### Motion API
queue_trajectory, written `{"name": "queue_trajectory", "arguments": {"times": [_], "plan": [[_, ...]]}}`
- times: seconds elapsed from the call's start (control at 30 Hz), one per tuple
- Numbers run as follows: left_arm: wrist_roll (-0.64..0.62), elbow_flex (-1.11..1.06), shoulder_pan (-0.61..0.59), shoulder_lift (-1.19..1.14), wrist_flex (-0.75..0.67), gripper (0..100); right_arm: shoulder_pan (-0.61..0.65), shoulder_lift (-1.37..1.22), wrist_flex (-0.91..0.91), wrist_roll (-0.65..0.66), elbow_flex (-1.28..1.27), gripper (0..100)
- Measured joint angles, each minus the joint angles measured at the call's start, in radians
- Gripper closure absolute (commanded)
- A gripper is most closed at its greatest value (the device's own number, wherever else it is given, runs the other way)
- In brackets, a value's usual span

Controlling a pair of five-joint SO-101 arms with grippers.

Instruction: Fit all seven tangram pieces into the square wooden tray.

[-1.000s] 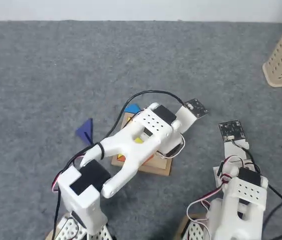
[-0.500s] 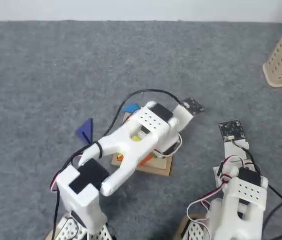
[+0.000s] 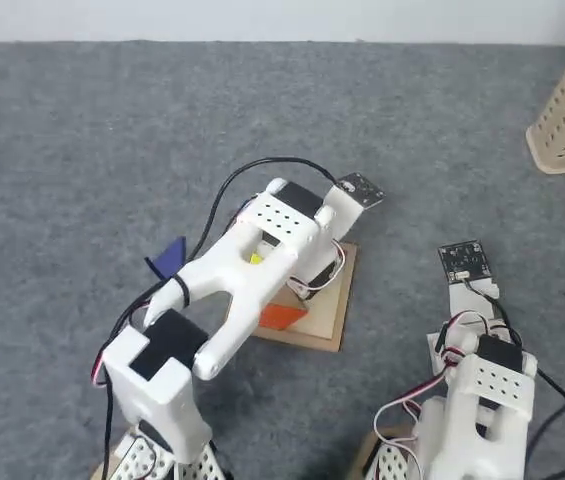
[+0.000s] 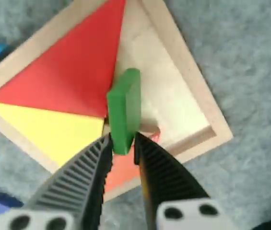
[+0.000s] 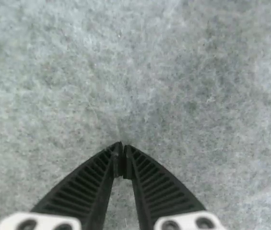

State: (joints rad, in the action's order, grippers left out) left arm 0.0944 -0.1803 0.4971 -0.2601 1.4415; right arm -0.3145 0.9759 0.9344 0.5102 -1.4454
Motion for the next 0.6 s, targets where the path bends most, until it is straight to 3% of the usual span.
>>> {"name": "queue_trajectory", "arguments": {"times": [0.6], "plan": [[0.0, 0.094, -0.002, 0.0, 0.06, 93, 0.0, 0.0, 0.0, 0.0, 0.0, 99.2]]}}
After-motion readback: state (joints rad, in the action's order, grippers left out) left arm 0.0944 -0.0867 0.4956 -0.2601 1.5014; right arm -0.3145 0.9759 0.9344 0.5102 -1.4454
